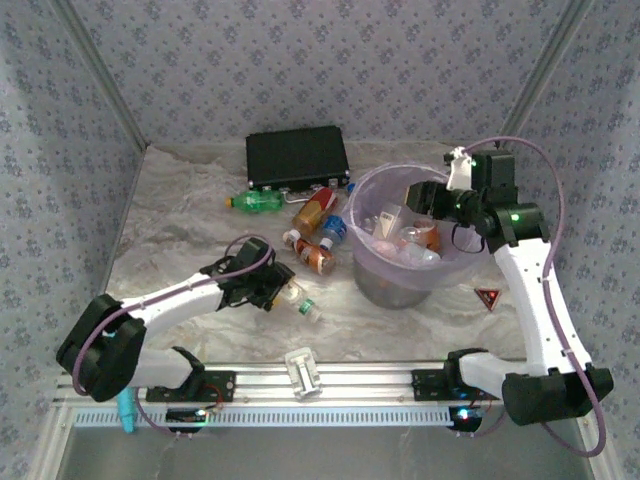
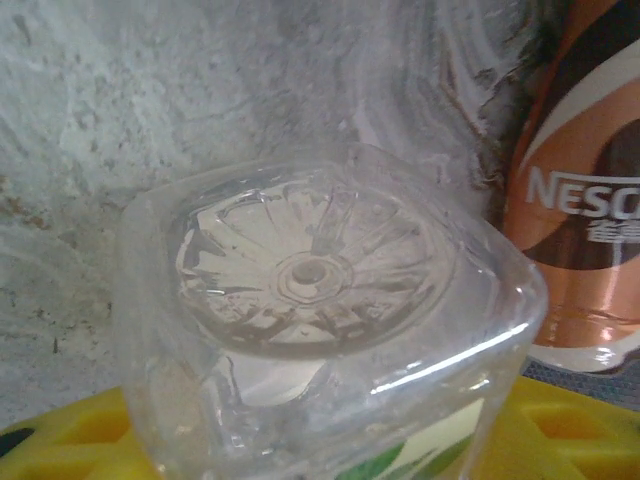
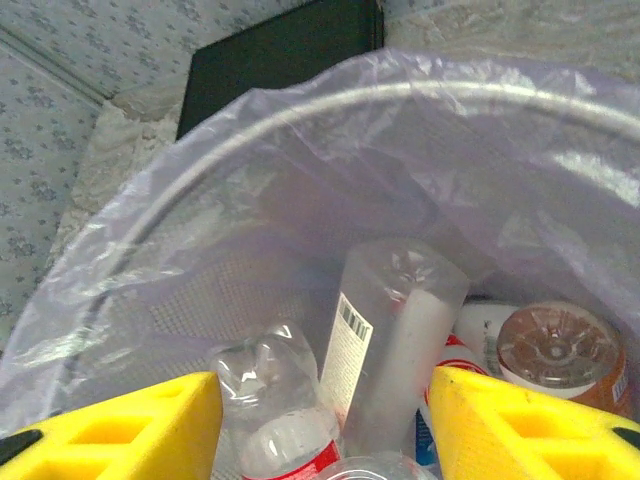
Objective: Put the plastic bottles in the bin
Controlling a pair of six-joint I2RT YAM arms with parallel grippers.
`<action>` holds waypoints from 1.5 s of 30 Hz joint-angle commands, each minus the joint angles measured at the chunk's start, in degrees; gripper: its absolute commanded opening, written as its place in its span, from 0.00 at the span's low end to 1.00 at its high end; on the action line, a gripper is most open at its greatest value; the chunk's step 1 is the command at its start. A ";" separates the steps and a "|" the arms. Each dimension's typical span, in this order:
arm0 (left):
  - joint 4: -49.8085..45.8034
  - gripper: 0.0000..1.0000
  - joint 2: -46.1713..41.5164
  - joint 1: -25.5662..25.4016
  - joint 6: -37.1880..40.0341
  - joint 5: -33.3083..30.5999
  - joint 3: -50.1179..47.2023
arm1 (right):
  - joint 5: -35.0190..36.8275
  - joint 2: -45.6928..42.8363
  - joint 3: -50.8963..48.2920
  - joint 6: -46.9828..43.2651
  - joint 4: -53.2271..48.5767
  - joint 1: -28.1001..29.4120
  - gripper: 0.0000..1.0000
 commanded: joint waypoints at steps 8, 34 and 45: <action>-8.37 0.50 -7.50 7.70 21.49 4.08 13.35 | -9.54 -1.26 7.92 -0.96 -0.28 0.86 0.61; 12.15 0.48 -5.49 11.96 27.79 21.63 29.10 | -7.47 25.24 28.14 -7.17 -2.67 30.89 0.88; 17.10 0.47 -4.74 11.99 25.22 23.79 27.42 | -12.07 28.61 26.41 -2.77 4.17 29.09 0.70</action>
